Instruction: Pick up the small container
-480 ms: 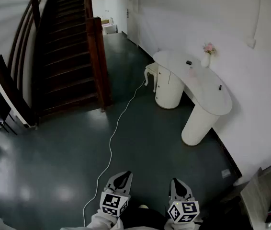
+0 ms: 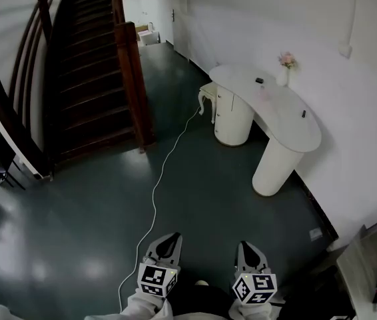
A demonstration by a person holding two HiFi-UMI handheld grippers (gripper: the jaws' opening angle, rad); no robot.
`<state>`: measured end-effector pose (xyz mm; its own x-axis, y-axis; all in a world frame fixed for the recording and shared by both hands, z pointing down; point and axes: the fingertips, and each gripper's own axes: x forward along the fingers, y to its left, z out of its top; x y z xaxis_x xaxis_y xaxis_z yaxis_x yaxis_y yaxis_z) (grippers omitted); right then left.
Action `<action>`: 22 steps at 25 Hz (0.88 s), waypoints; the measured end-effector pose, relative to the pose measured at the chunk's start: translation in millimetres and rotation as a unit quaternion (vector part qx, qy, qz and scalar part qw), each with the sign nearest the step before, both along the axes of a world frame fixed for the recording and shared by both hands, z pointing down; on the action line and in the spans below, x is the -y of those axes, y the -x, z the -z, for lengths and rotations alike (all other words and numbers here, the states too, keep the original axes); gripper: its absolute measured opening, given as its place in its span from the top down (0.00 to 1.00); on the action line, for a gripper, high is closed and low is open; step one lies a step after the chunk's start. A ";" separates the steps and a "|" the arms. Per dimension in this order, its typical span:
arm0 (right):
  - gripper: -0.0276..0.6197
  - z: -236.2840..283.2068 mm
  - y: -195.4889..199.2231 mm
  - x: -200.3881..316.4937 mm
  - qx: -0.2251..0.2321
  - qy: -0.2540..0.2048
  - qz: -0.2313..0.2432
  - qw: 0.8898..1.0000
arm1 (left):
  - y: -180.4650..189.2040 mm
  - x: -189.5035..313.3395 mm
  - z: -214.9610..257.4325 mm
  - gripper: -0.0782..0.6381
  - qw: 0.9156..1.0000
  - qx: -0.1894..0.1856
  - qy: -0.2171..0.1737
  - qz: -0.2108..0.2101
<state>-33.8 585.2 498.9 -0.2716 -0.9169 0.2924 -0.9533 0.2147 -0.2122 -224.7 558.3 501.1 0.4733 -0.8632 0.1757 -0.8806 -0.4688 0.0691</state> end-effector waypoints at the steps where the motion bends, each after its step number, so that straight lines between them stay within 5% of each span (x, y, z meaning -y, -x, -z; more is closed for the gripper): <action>1: 0.88 2.6 0.2 1.4 0.001 -0.004 0.001 1.000 | 0.5 2.2 3.9 0.86 1.000 0.001 -0.005 0.003; 13: 0.88 20.3 -1.0 26.0 0.014 -0.029 -0.002 0.999 | 4.6 17.8 22.0 0.86 1.000 0.006 -0.008 0.011; 22: 0.88 9.6 2.6 44.8 0.011 0.001 0.007 1.000 | -8.1 45.9 21.5 0.86 1.000 0.007 -0.001 0.003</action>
<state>-36.4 540.4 489.2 -0.2901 -0.9124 0.2886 -0.9455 0.2267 -0.2338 -216.6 512.4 479.6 0.4648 -0.8669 0.1802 -0.8847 -0.4628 0.0557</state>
